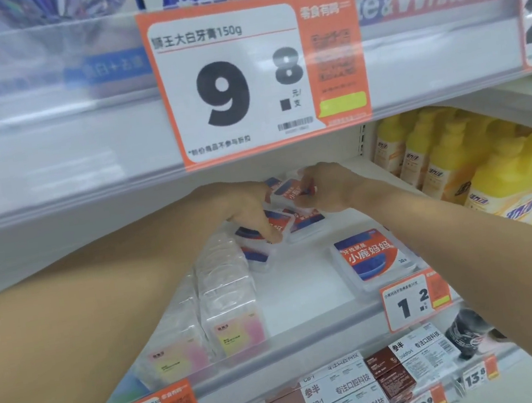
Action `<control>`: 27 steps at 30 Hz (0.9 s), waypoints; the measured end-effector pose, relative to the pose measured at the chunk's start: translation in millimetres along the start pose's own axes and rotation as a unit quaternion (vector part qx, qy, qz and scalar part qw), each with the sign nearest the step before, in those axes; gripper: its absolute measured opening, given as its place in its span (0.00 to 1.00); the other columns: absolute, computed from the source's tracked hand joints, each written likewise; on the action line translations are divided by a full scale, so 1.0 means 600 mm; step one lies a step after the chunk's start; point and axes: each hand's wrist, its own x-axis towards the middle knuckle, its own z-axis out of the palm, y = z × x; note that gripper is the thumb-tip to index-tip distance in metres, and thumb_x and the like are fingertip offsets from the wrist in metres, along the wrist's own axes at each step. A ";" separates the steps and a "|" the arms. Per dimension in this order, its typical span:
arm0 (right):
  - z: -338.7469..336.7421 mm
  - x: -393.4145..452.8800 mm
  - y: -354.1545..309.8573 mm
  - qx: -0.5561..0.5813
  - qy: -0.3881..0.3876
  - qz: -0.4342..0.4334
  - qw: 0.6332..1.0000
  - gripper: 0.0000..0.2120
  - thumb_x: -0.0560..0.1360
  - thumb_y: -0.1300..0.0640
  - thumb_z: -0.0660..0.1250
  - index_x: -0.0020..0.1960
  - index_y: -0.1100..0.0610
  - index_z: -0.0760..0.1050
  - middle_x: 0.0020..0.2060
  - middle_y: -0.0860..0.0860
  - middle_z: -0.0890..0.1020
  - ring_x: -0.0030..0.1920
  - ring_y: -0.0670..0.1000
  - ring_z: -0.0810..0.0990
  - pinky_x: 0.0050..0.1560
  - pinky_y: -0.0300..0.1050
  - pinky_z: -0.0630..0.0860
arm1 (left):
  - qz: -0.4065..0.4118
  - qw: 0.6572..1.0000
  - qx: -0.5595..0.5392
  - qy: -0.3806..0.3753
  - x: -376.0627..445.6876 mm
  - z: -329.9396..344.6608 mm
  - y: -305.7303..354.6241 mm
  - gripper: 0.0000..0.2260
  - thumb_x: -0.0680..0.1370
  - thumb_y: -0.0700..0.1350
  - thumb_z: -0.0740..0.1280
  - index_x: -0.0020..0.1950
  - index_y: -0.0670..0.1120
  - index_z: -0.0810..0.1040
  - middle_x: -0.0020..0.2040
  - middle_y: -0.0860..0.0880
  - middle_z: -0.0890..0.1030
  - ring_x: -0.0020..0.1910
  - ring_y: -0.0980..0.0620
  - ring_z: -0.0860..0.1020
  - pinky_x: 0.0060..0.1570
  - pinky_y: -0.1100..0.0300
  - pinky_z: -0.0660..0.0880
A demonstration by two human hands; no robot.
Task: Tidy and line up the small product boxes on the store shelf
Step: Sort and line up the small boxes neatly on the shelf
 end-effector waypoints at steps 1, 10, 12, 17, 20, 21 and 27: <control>-0.001 0.002 0.001 -0.024 0.010 0.017 1.000 0.23 0.73 0.43 0.70 0.62 0.55 0.75 0.57 0.54 0.80 0.56 0.56 0.77 0.57 0.50 0.76 | 0.002 1.000 -0.003 -0.006 0.005 0.000 0.002 0.37 0.63 0.60 0.78 0.69 0.55 0.69 0.62 0.53 0.77 0.56 0.48 0.77 0.59 0.53 0.76; -0.024 -0.006 0.009 0.181 -0.020 0.083 0.980 0.22 0.66 0.51 0.80 0.55 0.56 0.76 0.53 0.53 0.82 0.48 0.52 0.82 0.50 0.48 0.83 | 0.038 0.995 -0.017 0.089 0.003 -0.013 0.003 0.25 0.65 0.57 0.79 0.55 0.45 0.80 0.51 0.48 0.82 0.46 0.47 0.82 0.44 0.57 0.80; -0.034 -0.011 0.026 0.226 0.019 0.094 0.969 0.22 0.69 0.53 0.78 0.58 0.57 0.74 0.52 0.53 0.81 0.44 0.52 0.84 0.44 0.46 0.84 | 0.050 0.987 -0.086 0.126 -0.004 -0.024 0.010 0.17 0.70 0.54 0.76 0.50 0.44 0.78 0.49 0.46 0.82 0.45 0.46 0.82 0.42 0.56 0.81; -0.082 -0.039 0.092 0.317 0.061 0.149 0.935 0.17 0.70 0.59 0.77 0.57 0.59 0.78 0.50 0.53 0.84 0.44 0.51 0.85 0.44 0.45 0.84 | 0.051 0.939 -0.328 0.092 -0.005 -0.026 0.055 0.05 0.78 0.45 0.68 0.45 0.48 0.73 0.42 0.52 0.79 0.38 0.55 0.80 0.39 0.65 0.79; -0.108 -0.068 0.126 0.339 0.066 0.196 0.918 0.13 0.72 0.58 0.75 0.55 0.56 0.78 0.49 0.52 0.85 0.45 0.52 0.86 0.46 0.46 0.84 | 0.028 0.936 -0.338 0.099 0.023 -0.014 0.087 0.12 0.79 0.46 0.68 0.55 0.38 0.77 0.54 0.46 0.82 0.42 0.50 0.83 0.39 0.63 0.81; -0.113 -0.077 0.136 0.333 0.066 0.209 0.917 0.14 0.73 0.57 0.74 0.57 0.56 0.77 0.50 0.52 0.84 0.46 0.53 0.86 0.47 0.47 0.84 | 0.025 0.937 -0.334 0.098 0.037 -0.010 0.098 0.15 0.78 0.47 0.68 0.57 0.36 0.77 0.57 0.44 0.82 0.45 0.48 0.83 0.44 0.58 0.82; -0.108 -0.097 0.185 0.270 0.041 0.256 0.927 0.11 0.77 0.61 0.69 0.56 0.54 0.71 0.50 0.53 0.81 0.50 0.56 0.84 0.47 0.49 0.84 | 0.049 0.977 -0.174 0.110 0.103 0.019 0.150 0.14 0.78 0.48 0.67 0.59 0.42 0.80 0.57 0.46 0.81 0.52 0.46 0.80 0.55 0.52 0.79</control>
